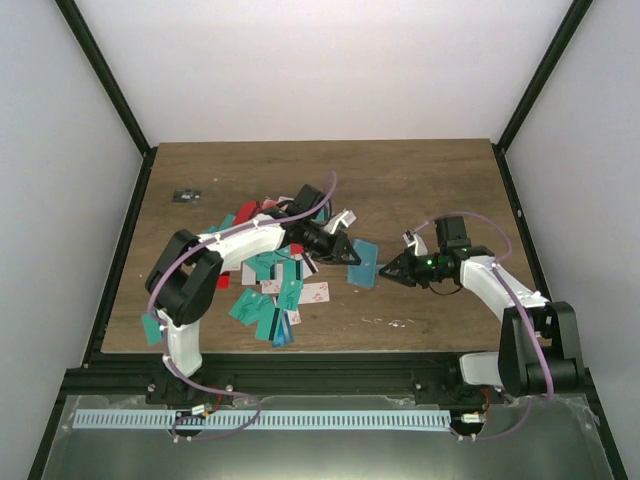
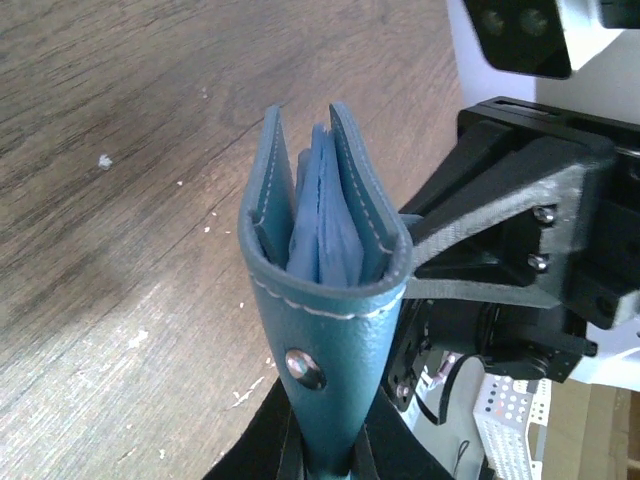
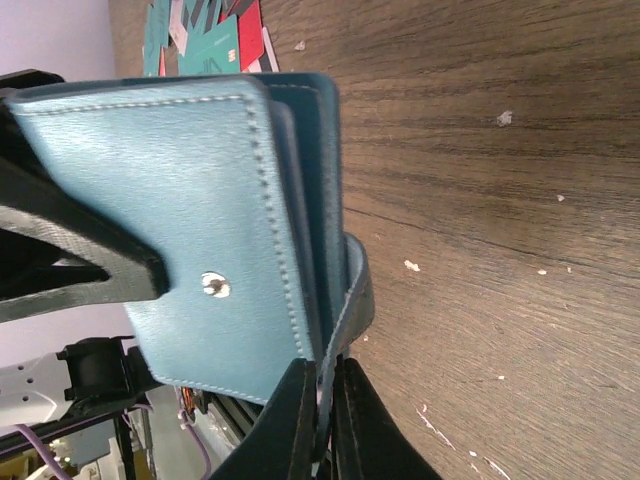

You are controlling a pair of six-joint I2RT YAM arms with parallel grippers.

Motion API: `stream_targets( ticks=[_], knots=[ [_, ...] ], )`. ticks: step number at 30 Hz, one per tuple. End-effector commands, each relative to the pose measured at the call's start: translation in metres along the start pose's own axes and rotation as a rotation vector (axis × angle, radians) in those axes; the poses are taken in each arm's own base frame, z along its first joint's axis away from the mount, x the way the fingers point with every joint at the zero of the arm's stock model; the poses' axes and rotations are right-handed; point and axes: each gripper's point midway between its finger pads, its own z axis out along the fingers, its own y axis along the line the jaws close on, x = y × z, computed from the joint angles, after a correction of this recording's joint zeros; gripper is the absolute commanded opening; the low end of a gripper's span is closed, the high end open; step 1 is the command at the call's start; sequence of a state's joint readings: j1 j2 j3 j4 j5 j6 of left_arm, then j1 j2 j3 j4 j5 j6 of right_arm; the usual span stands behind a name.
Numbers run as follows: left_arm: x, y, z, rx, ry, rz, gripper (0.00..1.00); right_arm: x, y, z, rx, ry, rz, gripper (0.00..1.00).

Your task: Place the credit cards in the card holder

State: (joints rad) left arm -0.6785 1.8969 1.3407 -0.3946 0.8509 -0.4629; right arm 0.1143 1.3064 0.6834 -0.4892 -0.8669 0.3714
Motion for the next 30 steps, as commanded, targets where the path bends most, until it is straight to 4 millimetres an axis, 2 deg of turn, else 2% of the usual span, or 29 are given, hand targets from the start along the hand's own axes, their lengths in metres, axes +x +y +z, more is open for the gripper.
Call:
stream_targets(
  ticks=[1, 5, 8, 14, 17, 21, 23, 27, 30],
  knots=[
    [0.003, 0.01, 0.01, 0.025, 0.025, 0.004, 0.04, 0.0, -0.005, 0.002, 0.001, -0.001, 0.008, 0.01],
    [0.007, 0.028, 0.021, 0.009, 0.048, -0.023, 0.04, 0.013, -0.013, 0.005, 0.009, 0.024, 0.039, 0.01],
    [0.01, 0.042, 0.029, -0.011, 0.061, -0.041, 0.08, 0.02, -0.017, 0.007, 0.011, 0.037, 0.058, 0.01],
    [0.013, 0.073, 0.037, -0.121, 0.066, -0.059, 0.34, 0.021, -0.02, 0.008, 0.021, 0.037, 0.084, 0.01],
    [0.014, 0.083, 0.034, -0.197, 0.063, -0.046, 0.5, 0.022, -0.014, 0.008, -0.01, 0.034, 0.077, 0.01],
    [0.011, 0.081, 0.019, -0.289, 0.043, -0.011, 0.69, 0.021, -0.009, 0.006, -0.021, 0.029, 0.064, 0.01],
    [0.009, 0.079, 0.009, -0.354, 0.026, 0.028, 0.75, 0.02, -0.008, 0.006, -0.026, 0.026, 0.063, 0.01],
    [0.006, 0.063, -0.004, -0.414, 0.005, 0.086, 0.78, 0.018, -0.006, 0.007, -0.03, 0.022, 0.058, 0.01],
    [0.006, 0.046, 0.001, -0.397, 0.008, 0.122, 0.8, 0.017, -0.003, 0.006, -0.033, 0.024, 0.045, 0.01]
  ],
)
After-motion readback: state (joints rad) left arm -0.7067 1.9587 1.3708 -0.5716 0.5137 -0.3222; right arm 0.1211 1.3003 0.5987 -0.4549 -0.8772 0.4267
